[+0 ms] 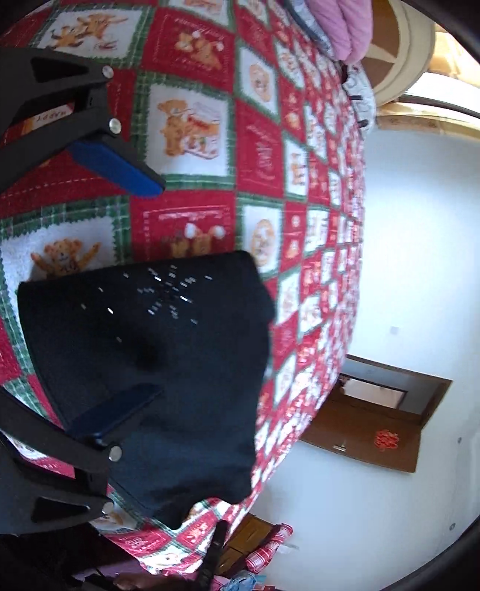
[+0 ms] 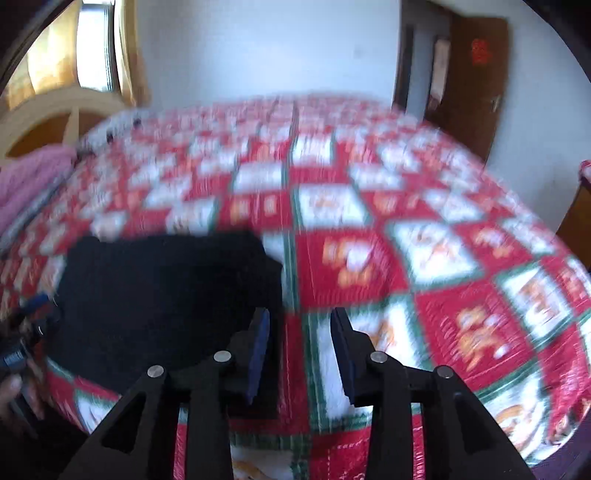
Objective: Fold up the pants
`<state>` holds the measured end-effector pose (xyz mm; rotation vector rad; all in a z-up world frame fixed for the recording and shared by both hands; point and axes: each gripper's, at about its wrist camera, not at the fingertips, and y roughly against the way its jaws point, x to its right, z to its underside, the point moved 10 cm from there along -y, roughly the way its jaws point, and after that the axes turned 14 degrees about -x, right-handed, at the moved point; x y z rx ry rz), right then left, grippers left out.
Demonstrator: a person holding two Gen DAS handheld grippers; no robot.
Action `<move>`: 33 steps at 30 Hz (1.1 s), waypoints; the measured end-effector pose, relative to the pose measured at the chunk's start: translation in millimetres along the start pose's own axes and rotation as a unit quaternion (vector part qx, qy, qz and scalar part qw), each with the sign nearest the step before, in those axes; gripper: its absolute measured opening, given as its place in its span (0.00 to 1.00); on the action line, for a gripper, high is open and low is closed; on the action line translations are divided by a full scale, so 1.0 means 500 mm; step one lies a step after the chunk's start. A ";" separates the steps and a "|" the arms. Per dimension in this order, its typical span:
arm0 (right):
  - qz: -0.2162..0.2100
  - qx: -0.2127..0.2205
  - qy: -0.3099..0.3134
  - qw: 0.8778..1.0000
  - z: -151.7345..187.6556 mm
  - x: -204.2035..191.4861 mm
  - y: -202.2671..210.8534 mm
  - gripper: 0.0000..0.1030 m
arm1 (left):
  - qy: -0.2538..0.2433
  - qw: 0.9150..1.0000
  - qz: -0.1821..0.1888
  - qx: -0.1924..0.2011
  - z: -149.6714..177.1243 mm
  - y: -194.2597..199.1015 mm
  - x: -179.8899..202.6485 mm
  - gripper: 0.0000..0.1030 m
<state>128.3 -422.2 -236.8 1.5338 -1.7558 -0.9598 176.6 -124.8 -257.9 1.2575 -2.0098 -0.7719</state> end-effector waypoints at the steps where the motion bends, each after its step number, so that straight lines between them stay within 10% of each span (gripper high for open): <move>1: -0.025 0.020 0.002 0.999 -0.010 -0.019 0.022 0.40 | -0.003 1.000 -0.002 0.008 -0.007 0.005 0.007 1.00; 3: -0.093 0.044 0.023 0.994 -0.023 -0.085 0.050 0.58 | -0.019 1.000 -0.006 0.015 -0.021 0.005 0.029 1.00; 6: -0.188 0.042 0.074 0.979 -0.031 -0.198 0.039 0.59 | -0.050 0.999 -0.015 0.014 -0.036 -0.005 0.061 1.00; 12: -0.209 -0.023 0.053 0.976 -0.047 -0.240 -0.084 0.59 | -0.067 0.996 -0.049 -0.017 -0.030 -0.056 0.050 1.00; 17: -0.227 -0.057 -0.004 0.972 -0.041 -0.177 -0.153 0.55 | -0.022 0.999 -0.004 -0.038 -0.012 -0.082 0.032 1.00; 23: -0.201 -0.047 0.009 0.978 -0.031 -0.176 -0.110 0.56 | -0.024 0.999 -0.013 -0.035 -0.009 -0.050 0.042 1.00; 28: -0.098 0.000 0.047 0.994 0.007 -0.132 -0.025 0.62 | -0.022 0.999 -0.007 -0.035 -0.009 -0.049 0.043 1.00; 33: -0.017 -0.068 0.075 0.995 0.084 -0.083 -0.104 0.76 | -0.014 0.999 -0.001 -0.051 -0.001 -0.070 0.040 1.00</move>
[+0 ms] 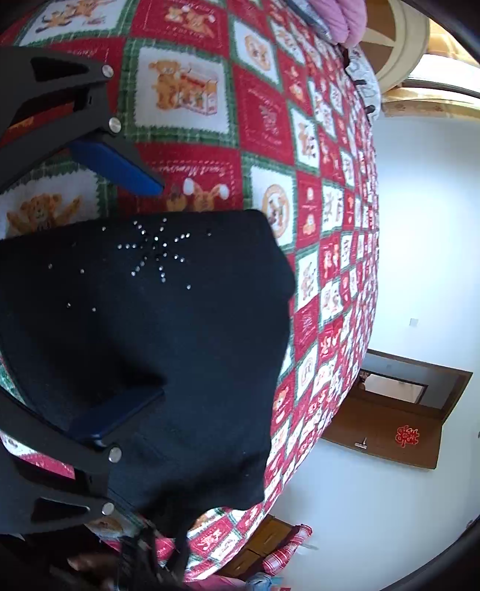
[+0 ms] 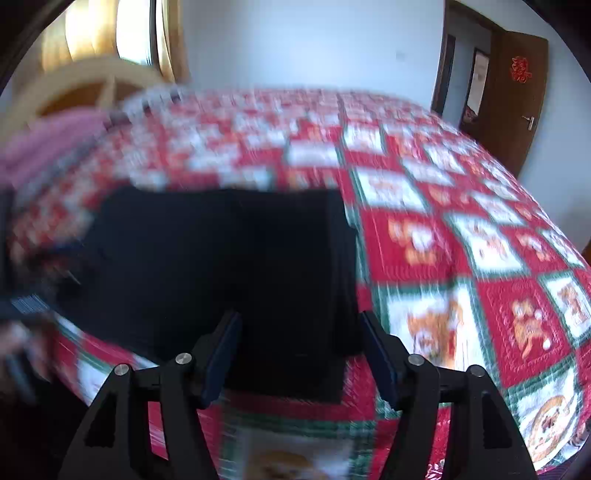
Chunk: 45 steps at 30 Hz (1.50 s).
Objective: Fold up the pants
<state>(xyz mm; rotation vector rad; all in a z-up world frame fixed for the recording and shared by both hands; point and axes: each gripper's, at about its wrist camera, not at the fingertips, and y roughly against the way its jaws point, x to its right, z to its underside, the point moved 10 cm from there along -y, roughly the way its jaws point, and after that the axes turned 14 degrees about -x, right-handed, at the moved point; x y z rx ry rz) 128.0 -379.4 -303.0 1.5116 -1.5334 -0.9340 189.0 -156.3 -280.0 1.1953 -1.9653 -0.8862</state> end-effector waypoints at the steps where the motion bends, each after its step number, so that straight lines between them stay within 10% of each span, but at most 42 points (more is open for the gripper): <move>1: -0.022 -0.011 -0.010 1.000 0.007 0.008 -0.019 0.79 | 0.001 1.000 0.002 -0.002 0.001 -0.002 0.000 1.00; 4: -0.086 -0.010 -0.046 0.995 0.005 0.032 -0.033 0.81 | 0.001 1.000 0.003 0.000 0.001 -0.004 -0.001 1.00; 10: -0.062 0.000 -0.029 0.998 0.006 0.023 -0.011 0.81 | 0.000 1.000 0.003 0.001 0.002 0.004 -0.004 1.00; 17: -0.115 0.075 -0.103 0.985 -0.034 0.088 0.067 0.81 | 0.011 0.999 0.034 0.014 -0.019 0.002 -0.016 1.00; 26: -0.164 0.067 -0.135 0.975 -0.075 0.099 0.009 0.80 | 0.008 0.997 0.076 0.023 -0.043 -0.017 -0.007 1.00; 30: -0.161 0.058 -0.117 0.978 -0.085 0.077 -0.014 0.62 | -0.007 0.996 0.087 0.016 -0.041 -0.016 0.004 0.98; 33: -0.168 0.045 -0.085 0.981 -0.073 0.040 -0.017 0.56 | -0.012 0.996 0.092 0.011 -0.037 -0.017 0.008 0.89; 37: -0.189 0.042 -0.087 0.977 -0.066 0.035 -0.015 0.30 | -0.011 0.990 0.142 -0.005 -0.033 -0.013 0.027 0.27; 45: -0.182 0.089 -0.052 0.978 -0.077 -0.014 0.068 0.25 | 0.008 0.988 0.156 0.014 -0.037 0.037 0.016 0.21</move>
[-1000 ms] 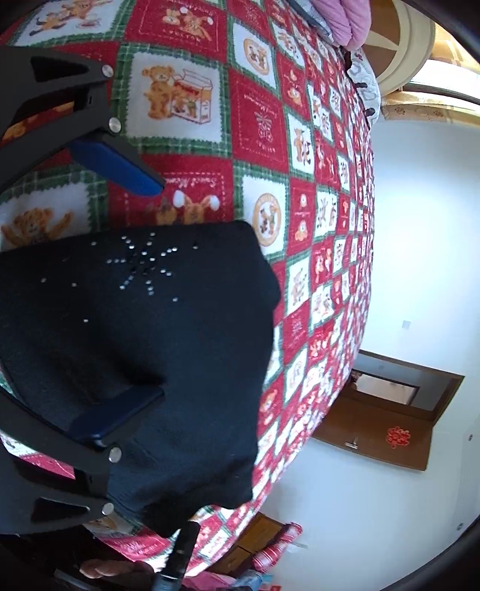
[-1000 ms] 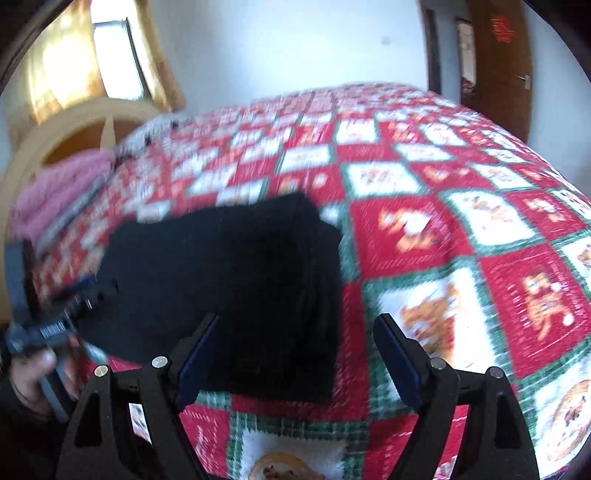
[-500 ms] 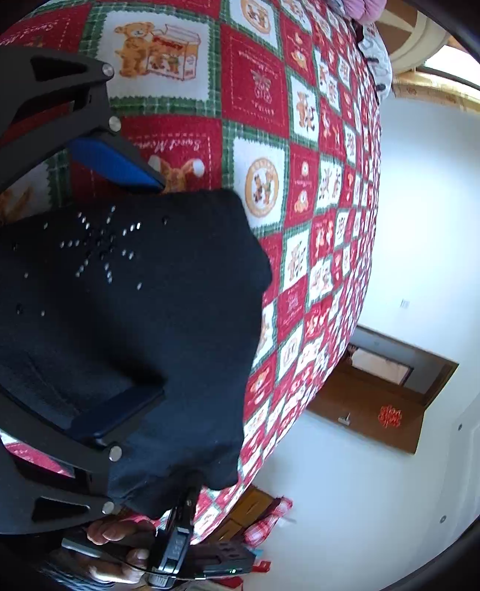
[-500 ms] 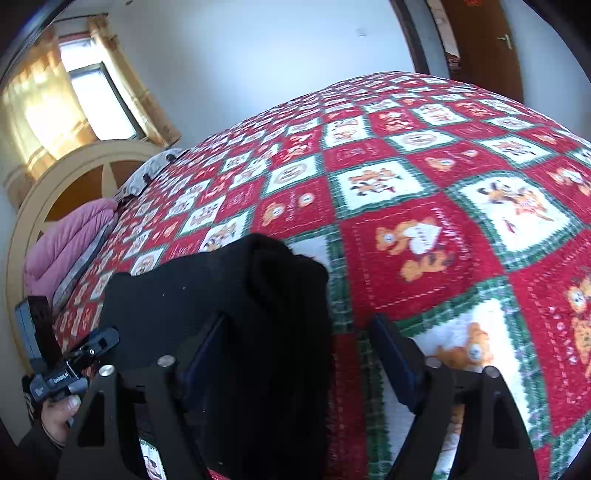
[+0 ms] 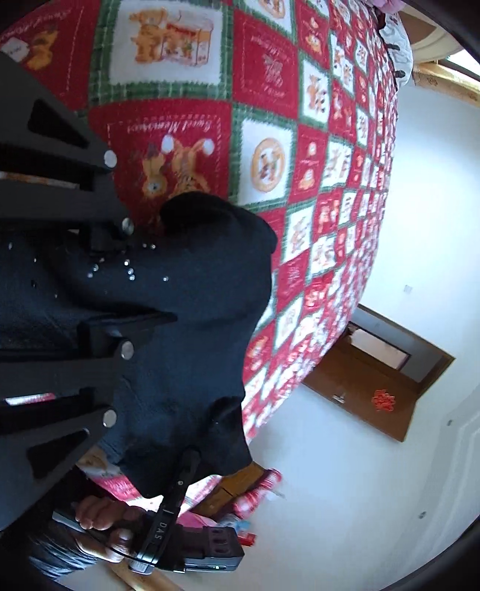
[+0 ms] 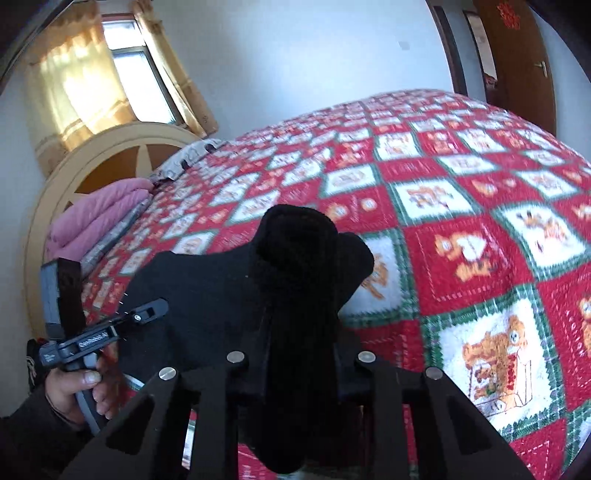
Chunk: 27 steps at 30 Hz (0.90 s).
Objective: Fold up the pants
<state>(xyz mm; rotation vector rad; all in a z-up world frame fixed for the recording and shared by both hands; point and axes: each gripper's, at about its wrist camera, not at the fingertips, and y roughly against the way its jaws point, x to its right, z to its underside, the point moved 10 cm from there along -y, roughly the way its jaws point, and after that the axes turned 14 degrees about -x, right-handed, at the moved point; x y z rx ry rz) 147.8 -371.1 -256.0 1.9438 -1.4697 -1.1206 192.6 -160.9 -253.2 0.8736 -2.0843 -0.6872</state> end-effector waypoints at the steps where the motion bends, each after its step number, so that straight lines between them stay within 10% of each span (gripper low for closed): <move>1: -0.003 0.005 0.005 1.000 -0.009 -0.012 0.009 0.25 | 0.001 1.000 -0.002 0.006 -0.004 0.010 -0.004 0.21; 14: -0.075 -0.042 0.124 0.989 -0.235 -0.287 -0.158 0.24 | 0.075 0.987 -0.098 0.100 -0.070 0.232 -0.254 0.21; 22: -0.089 -0.105 0.160 0.978 -0.278 -0.411 -0.342 0.25 | 0.119 0.978 -0.146 0.087 -0.047 0.223 -0.389 0.22; 24: -0.086 -0.122 0.154 0.977 -0.271 -0.411 -0.380 0.25 | 0.130 0.978 -0.153 0.065 -0.026 0.198 -0.413 0.29; 27: -0.084 -0.144 0.127 0.978 -0.264 -0.382 -0.428 0.38 | 0.155 0.969 -0.179 0.072 -0.009 0.208 -0.450 0.69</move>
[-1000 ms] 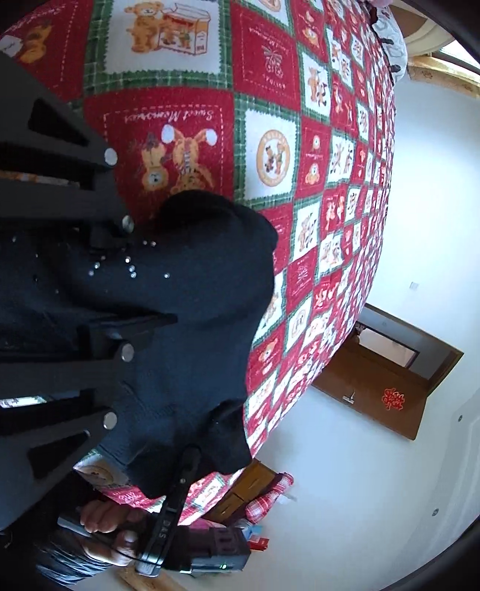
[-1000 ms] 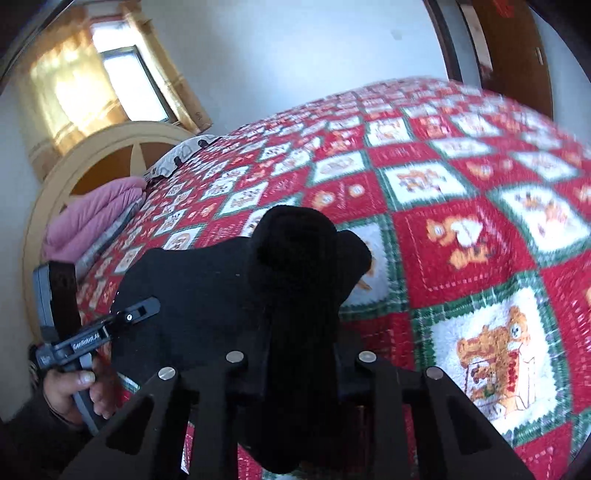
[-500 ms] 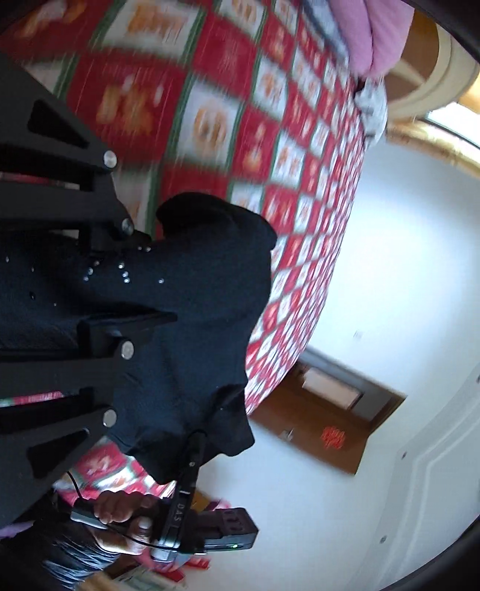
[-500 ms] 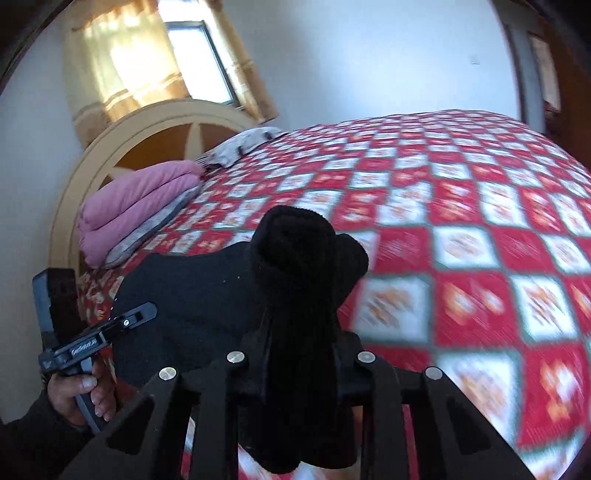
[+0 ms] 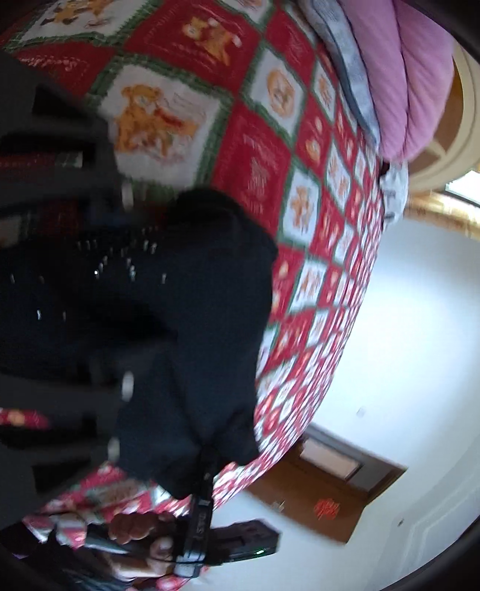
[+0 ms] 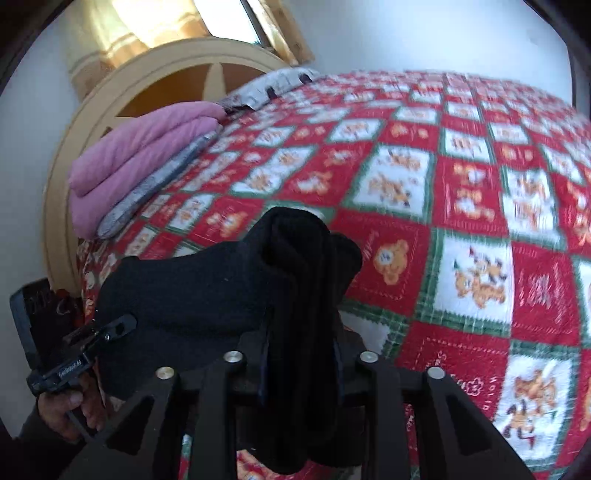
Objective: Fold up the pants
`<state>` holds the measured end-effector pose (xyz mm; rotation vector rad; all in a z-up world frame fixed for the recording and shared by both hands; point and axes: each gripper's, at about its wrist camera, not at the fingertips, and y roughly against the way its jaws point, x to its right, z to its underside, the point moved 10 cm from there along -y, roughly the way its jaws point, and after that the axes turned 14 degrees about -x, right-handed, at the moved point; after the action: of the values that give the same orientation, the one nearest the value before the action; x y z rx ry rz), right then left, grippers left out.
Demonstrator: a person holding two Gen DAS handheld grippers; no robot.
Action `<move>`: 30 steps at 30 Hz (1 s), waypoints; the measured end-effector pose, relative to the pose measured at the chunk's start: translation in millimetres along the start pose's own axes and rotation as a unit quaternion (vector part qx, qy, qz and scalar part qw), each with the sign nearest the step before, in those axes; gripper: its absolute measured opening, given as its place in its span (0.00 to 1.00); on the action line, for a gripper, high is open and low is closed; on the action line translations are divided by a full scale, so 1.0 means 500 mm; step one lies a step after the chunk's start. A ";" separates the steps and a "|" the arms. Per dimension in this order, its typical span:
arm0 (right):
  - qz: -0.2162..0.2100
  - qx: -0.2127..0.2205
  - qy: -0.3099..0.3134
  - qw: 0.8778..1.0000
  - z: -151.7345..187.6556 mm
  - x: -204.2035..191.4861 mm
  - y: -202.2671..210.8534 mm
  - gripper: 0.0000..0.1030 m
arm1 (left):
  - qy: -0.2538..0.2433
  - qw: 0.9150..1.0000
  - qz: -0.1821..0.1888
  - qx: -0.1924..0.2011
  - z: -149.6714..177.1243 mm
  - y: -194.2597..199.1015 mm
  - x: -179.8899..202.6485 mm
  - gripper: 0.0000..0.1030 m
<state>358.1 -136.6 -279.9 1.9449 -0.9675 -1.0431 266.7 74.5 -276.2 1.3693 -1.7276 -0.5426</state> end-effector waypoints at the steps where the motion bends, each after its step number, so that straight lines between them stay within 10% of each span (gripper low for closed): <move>1: -0.007 0.000 -0.014 1.000 0.000 0.014 -0.005 0.43 | 0.009 1.000 -0.006 0.000 0.001 -0.004 -0.011 0.78; 5: -0.045 -0.007 -0.092 0.995 0.007 0.079 -0.025 0.64 | 0.008 1.000 -0.013 0.001 0.001 -0.004 -0.020 0.85; 21: 0.023 0.016 -0.090 0.996 0.101 0.084 0.026 0.73 | -0.004 0.997 -0.072 -0.003 0.050 0.030 -0.018 0.95; 30: 0.076 0.081 -0.053 0.992 0.153 0.043 0.205 0.73 | -0.022 0.994 -0.105 0.030 0.049 0.134 0.025 0.95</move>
<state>271.1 -220.6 -232.8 1.9244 -1.2730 -1.0146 207.9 79.6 -234.2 1.6043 -1.6549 -0.6458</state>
